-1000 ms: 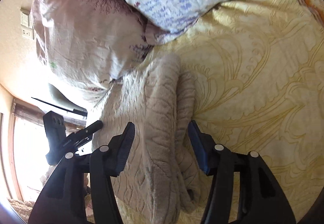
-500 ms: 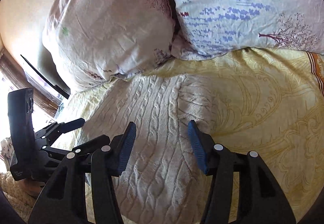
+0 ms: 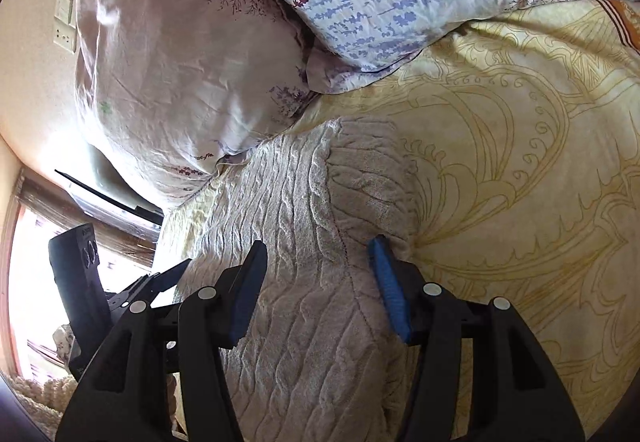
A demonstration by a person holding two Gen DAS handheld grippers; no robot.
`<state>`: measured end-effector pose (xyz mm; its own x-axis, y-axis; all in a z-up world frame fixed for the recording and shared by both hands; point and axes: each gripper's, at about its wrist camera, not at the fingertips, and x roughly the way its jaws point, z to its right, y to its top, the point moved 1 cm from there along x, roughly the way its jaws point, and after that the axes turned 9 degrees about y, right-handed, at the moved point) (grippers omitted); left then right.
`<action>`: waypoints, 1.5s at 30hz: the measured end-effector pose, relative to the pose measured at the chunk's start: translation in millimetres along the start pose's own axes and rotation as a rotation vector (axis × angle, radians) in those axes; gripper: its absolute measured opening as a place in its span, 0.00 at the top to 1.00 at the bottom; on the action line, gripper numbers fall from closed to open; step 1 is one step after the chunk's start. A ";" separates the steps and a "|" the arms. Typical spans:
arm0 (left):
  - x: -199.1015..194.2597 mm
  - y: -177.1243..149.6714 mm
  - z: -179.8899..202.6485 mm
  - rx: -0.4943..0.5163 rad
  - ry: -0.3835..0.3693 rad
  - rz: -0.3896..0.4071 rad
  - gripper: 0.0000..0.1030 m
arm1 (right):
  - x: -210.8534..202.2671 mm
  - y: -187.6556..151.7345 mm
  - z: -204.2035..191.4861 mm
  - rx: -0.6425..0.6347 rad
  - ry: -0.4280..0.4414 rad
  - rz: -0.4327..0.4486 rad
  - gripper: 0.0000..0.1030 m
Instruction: Fold small clothes
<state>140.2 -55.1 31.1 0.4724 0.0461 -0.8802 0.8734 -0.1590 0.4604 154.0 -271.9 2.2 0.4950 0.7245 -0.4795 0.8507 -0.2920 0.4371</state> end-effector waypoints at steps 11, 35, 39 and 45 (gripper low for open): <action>-41.9 -34.0 -18.1 0.019 0.059 0.095 0.02 | -31.0 -57.2 -61.0 -0.357 -0.313 0.067 0.46; -67.4 -87.7 -5.5 0.068 -0.031 0.237 0.16 | -33.2 -111.6 -82.6 -0.503 -0.436 0.114 0.61; -54.1 -89.5 -3.0 0.083 -0.004 0.193 0.16 | -14.3 -121.6 -66.8 -0.479 -0.480 0.043 0.66; -34.6 -93.0 3.9 0.126 0.049 0.142 0.09 | -5.6 -124.7 -63.8 -0.524 -0.496 0.031 0.65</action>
<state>42.1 -45.8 18.4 0.5978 0.0615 -0.7993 0.7770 -0.2898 0.5589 33.9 -199.7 -1.1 0.6457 0.3159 -0.6952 0.6996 0.1201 0.7044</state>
